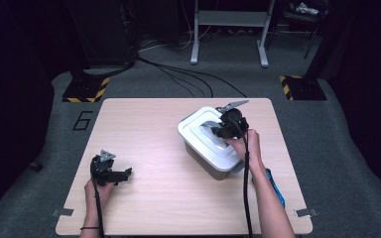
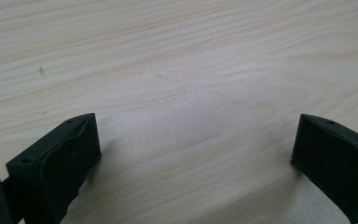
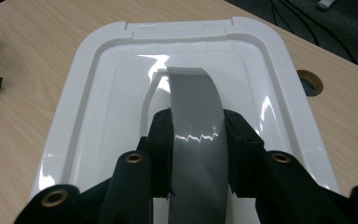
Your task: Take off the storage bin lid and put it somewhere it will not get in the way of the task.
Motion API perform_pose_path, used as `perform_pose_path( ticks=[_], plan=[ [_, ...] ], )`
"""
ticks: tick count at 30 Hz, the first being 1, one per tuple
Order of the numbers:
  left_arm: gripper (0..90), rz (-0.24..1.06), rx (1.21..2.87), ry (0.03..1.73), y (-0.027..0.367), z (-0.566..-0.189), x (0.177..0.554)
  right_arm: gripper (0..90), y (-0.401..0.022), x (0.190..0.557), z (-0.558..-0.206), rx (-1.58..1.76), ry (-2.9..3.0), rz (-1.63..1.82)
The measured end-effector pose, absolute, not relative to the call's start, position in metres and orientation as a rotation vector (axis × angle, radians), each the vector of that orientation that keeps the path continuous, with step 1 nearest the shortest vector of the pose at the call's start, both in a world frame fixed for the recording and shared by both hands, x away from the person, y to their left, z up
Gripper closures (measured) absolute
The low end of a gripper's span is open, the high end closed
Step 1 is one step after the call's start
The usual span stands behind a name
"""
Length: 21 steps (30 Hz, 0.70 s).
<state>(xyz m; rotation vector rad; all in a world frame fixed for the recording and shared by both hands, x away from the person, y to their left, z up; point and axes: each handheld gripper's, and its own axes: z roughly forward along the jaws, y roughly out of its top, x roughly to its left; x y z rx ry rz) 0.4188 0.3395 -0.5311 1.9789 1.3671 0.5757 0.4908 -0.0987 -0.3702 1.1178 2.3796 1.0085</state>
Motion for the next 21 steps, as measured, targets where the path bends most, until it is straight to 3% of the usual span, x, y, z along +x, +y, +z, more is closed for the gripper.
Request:
perform_pose_path(
  ticks=[21],
  plan=[
    [1.0,0.576,1.979,1.367,0.34,-0.531,0.419,66.7,-0.117,0.486,-0.347,1.141,2.306,1.046]
  ],
)
